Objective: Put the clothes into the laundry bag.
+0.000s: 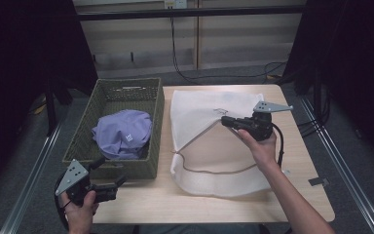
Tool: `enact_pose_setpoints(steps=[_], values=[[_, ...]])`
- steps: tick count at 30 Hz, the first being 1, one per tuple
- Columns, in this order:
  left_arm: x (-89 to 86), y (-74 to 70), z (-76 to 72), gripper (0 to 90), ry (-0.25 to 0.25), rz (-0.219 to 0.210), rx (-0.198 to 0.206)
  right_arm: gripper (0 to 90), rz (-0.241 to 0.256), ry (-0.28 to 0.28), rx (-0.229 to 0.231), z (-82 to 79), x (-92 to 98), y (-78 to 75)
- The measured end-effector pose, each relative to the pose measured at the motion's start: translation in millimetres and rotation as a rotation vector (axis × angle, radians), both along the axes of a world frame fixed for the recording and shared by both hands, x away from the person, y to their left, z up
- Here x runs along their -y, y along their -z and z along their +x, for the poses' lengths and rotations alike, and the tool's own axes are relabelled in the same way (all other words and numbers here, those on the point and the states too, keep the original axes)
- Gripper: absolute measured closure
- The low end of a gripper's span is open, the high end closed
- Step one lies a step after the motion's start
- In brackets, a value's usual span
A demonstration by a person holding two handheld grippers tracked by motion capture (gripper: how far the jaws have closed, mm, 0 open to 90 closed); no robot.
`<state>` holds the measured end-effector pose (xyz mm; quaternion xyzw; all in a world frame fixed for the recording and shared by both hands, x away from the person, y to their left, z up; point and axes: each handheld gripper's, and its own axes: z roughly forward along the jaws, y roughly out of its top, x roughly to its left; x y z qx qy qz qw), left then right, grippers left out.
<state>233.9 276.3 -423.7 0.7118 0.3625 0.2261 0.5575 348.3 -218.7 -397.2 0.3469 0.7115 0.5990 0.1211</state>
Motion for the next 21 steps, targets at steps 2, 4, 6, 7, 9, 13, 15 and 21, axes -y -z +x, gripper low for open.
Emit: enact_pose_setpoints(steps=[2, 4, 6, 7, 9, 13, 15, 21], values=[[-0.8, -0.1, 0.9, 3.5, 0.007, -0.011, -0.008, 90.0, 0.009, 0.003, 0.01, 1.3, 1.5, -1.3], [-2.9, -2.1, 3.1, 3.7, 0.03, -0.035, -0.018, 90.0, 0.003, -0.003, 0.004, 1.3, 1.4, -1.1], [-4.3, -9.3, 8.5, 3.8, 0.011, -0.045, -0.014, 90.0, -0.005, -0.005, -0.005, 1.3, 1.8, 0.2], [-4.3, -9.3, 8.5, 3.8, 0.011, -0.045, -0.014, 90.0, -0.002, -0.005, -0.008, 1.2, 2.2, 0.9], [-6.7, -14.5, 14.0, 3.9, 0.015, -0.05, -0.023, 90.0, -0.004, -0.006, -0.009, 1.1, 2.2, 1.3], [-11.5, -24.3, 29.4, 4.6, 0.001, 0.0, -0.056, 90.0, -0.009, -0.019, -0.016, 0.7, 0.0, 1.9], [-12.0, -28.8, 36.7, 4.7, -0.008, 0.033, -0.068, 90.0, -0.014, -0.021, -0.022, 0.7, -0.7, 2.6], [-10.7, -41.9, 65.2, 5.9, 0.003, 0.1, -0.118, 90.0, -0.021, -0.036, -0.025, 1.2, -3.3, 4.4]])
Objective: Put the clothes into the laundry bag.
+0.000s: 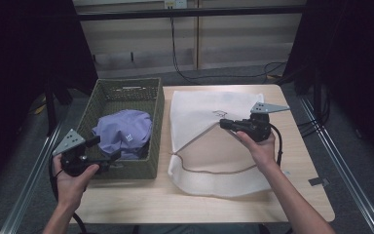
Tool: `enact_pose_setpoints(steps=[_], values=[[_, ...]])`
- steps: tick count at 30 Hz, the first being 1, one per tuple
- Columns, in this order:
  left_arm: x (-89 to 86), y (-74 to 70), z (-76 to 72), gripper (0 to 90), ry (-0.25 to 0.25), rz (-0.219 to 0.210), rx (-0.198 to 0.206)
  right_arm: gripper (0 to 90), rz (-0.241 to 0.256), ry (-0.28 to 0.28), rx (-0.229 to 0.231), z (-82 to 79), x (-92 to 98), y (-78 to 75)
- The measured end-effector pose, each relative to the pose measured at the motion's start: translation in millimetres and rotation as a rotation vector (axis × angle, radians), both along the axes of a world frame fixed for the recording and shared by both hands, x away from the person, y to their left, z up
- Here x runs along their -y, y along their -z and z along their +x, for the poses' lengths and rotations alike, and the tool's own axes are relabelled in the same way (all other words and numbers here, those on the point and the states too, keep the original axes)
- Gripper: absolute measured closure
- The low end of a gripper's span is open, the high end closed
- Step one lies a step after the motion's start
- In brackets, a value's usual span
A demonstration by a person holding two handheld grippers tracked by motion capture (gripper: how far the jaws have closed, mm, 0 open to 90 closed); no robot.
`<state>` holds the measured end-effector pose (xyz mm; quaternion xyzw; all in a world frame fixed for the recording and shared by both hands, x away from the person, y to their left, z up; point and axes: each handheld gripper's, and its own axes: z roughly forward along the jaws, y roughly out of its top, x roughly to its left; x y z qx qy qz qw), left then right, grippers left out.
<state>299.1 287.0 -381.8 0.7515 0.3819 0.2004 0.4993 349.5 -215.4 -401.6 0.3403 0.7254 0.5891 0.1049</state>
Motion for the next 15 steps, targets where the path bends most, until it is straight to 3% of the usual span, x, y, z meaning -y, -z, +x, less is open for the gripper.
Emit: enact_pose_setpoints(steps=[2, 6, 7, 12, 15], values=[[0.7, -2.5, 3.4, 6.2, -0.01, 0.008, 0.01, 90.0, -0.001, 0.002, -0.003, -0.3, -0.3, -0.1], [1.5, -11.3, 20.5, 6.8, 0.007, 0.024, -0.016, 90.0, -0.006, -0.003, -0.005, 0.1, -1.1, 0.5], [3.8, -13.4, 26.2, 7.2, -0.013, 0.03, 0.0, 90.0, -0.007, -0.002, -0.005, 0.1, -1.4, 0.7], [10.6, -15.0, 37.1, 8.4, -0.021, 0.063, -0.006, 90.0, -0.008, -0.012, -0.008, 0.4, -2.0, 1.2], [13.7, -14.5, 50.4, 7.5, -0.026, 0.077, -0.028, 90.0, -0.009, -0.011, -0.011, 0.9, -2.1, 1.7]])
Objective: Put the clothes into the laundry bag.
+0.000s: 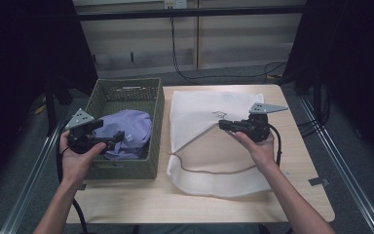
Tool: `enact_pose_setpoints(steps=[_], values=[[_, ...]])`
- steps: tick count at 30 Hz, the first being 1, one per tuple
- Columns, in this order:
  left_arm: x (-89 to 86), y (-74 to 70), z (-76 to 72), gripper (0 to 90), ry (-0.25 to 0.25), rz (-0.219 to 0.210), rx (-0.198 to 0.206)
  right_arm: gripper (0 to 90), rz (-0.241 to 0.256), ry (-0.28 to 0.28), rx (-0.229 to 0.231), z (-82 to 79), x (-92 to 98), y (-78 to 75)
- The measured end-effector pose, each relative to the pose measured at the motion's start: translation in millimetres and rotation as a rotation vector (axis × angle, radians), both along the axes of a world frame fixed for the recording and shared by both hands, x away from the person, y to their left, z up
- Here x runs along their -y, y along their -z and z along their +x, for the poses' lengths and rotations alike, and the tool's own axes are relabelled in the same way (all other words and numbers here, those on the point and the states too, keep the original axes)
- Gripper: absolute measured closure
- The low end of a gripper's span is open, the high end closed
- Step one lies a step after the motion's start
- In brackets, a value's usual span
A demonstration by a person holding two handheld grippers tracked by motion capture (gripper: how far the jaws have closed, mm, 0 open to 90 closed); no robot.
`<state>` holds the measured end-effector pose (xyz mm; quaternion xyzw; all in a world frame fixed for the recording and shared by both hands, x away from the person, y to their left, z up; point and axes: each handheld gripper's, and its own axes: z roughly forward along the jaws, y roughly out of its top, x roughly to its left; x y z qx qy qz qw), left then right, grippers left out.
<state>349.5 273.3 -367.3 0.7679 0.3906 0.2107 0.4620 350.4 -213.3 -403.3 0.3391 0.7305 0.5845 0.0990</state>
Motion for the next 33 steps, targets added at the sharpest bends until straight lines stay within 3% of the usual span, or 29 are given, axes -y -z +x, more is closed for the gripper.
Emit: enact_pose_setpoints(steps=[4, 9, 12, 13, 15, 19, 21, 23, 24, 29, 33], values=[[3.4, 3.1, 17.1, 7.6, -0.006, 0.066, -0.005, 90.0, -0.002, 0.001, 0.003, 0.2, 0.4, -0.4], [4.0, 7.8, 30.5, 6.8, -0.011, 0.078, -0.029, 90.0, -0.002, 0.0, 0.004, 0.3, 0.9, -0.8], [5.2, 14.0, 40.6, 7.1, -0.016, 0.092, -0.066, 90.0, -0.003, 0.0, 0.004, 0.1, 0.8, -1.2], [4.3, 15.8, 43.9, 9.3, -0.008, 0.118, -0.095, 90.0, -0.003, 0.0, 0.004, 0.0, 0.9, -1.1], [4.7, 21.0, 50.1, 9.4, -0.022, 0.138, -0.105, 90.0, -0.006, -0.003, 0.003, 0.1, 0.8, -0.9], [2.7, 28.5, 61.8, 8.1, -0.022, 0.124, -0.146, 90.0, -0.007, 0.0, 0.0, 0.5, 0.2, 0.0], [2.8, 32.1, 66.2, 7.8, 0.002, 0.119, -0.192, 90.0, -0.009, -0.003, 0.001, 0.6, -0.2, -0.2], [3.2, 35.4, 68.8, 7.6, -0.002, 0.157, -0.199, 90.0, -0.01, -0.001, -0.002, 0.1, -0.1, -0.7], [2.7, 37.3, 70.9, 7.3, 0.005, 0.153, -0.214, 90.0, -0.01, 0.001, -0.001, -0.1, 0.1, -0.9], [3.5, 40.7, 78.7, 7.2, -0.022, 0.164, -0.182, 90.0, -0.013, -0.007, -0.011, 0.4, -0.6, 0.4], [7.0, 46.1, 88.8, 7.1, -0.031, 0.158, -0.202, 90.0, -0.019, -0.014, -0.019, 1.2, -3.8, 2.7]])
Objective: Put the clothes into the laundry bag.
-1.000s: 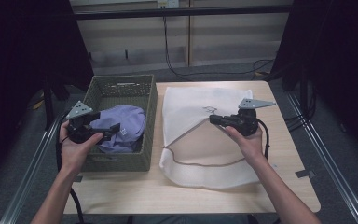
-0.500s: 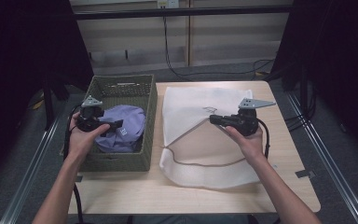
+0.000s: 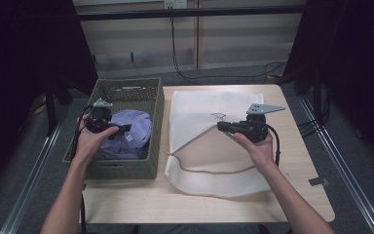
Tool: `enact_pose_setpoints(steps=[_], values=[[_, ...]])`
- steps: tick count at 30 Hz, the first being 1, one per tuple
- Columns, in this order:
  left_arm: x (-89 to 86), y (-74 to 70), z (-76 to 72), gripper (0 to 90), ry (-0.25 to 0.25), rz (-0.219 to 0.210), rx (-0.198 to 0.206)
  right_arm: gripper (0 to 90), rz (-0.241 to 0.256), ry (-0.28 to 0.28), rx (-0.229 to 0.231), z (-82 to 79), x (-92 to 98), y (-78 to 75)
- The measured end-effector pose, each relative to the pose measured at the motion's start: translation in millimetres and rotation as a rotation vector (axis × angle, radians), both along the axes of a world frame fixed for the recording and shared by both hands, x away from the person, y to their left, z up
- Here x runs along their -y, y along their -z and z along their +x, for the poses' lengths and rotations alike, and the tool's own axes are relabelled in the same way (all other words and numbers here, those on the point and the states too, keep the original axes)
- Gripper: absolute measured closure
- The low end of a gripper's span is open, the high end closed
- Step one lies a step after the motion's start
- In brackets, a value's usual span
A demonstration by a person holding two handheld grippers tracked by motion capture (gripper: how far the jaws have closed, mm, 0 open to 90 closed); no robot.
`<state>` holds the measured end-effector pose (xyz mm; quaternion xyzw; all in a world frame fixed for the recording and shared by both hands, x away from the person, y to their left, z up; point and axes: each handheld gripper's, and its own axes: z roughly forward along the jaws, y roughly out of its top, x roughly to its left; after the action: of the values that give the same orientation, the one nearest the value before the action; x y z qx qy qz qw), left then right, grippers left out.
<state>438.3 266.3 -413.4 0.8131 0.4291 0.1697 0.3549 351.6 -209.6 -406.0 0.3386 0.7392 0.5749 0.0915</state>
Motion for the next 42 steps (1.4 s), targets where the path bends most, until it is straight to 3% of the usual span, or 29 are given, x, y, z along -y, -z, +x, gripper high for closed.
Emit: enact_pose_setpoints(steps=[3, 7, 8, 13, 15, 16, 18, 24, 26, 30, 31, 35, 37, 38, 42], values=[[2.9, 5.2, 5.9, 7.1, 0.014, 0.028, -0.028, 90.0, -0.001, -0.002, 0.001, 0.4, 0.1, 0.4], [4.3, 17.4, 15.5, 7.2, 0.051, 0.028, -0.146, 90.0, -0.004, 0.003, -0.006, 0.6, 1.1, 1.0], [5.0, 21.0, 17.9, 7.0, 0.043, 0.049, -0.162, 90.0, -0.005, 0.003, -0.008, 0.5, 1.2, 1.1], [7.1, 25.3, 22.8, 6.7, 0.042, 0.051, -0.184, 90.0, -0.007, 0.002, -0.008, 0.9, 0.7, 1.2], [10.1, 29.0, 24.9, 5.4, 0.067, 0.102, -0.215, 90.0, -0.01, -0.004, -0.02, 1.3, 0.1, 2.1], [10.8, 30.3, 25.4, 5.4, 0.067, 0.121, -0.21, 90.0, -0.01, -0.004, -0.02, 1.3, 0.1, 2.1], [10.7, 32.0, 26.7, 5.1, 0.045, 0.108, -0.213, 90.0, -0.014, -0.004, -0.026, 1.4, -0.2, 2.6], [9.3, 36.7, 28.9, 5.0, 0.025, 0.143, -0.225, 89.9, -0.018, -0.015, -0.035, 2.2, -1.0, 3.5], [8.4, 38.6, 29.8, 4.8, 0.006, 0.137, -0.234, 90.0, -0.018, -0.016, -0.039, 2.3, -0.9, 3.6], [5.7, 45.6, 32.6, 1.5, -0.022, 0.192, -0.242, 90.0, -0.02, -0.017, -0.04, 2.5, -0.8, 3.9], [5.6, 47.8, 32.5, 1.4, -0.045, 0.196, -0.27, 90.0, -0.019, -0.019, -0.042, 2.5, -0.8, 4.0], [7.1, 50.7, 33.1, 0.1, -0.042, 0.188, -0.264, 89.9, -0.02, -0.02, -0.042, 2.8, -0.8, 4.3], [8.3, 50.9, 33.5, 0.1, -0.033, 0.212, -0.267, 90.0, -0.021, -0.021, -0.043, 3.0, -1.0, 4.6], [8.2, 51.5, 33.5, 0.2, -0.023, 0.198, -0.289, 90.0, -0.022, -0.022, -0.044, 3.4, -1.5, 5.2], [8.7, 53.6, 33.7, 0.2, -0.024, 0.203, -0.299, 90.0, -0.023, -0.025, -0.047, 3.6, -2.0, 5.6]])
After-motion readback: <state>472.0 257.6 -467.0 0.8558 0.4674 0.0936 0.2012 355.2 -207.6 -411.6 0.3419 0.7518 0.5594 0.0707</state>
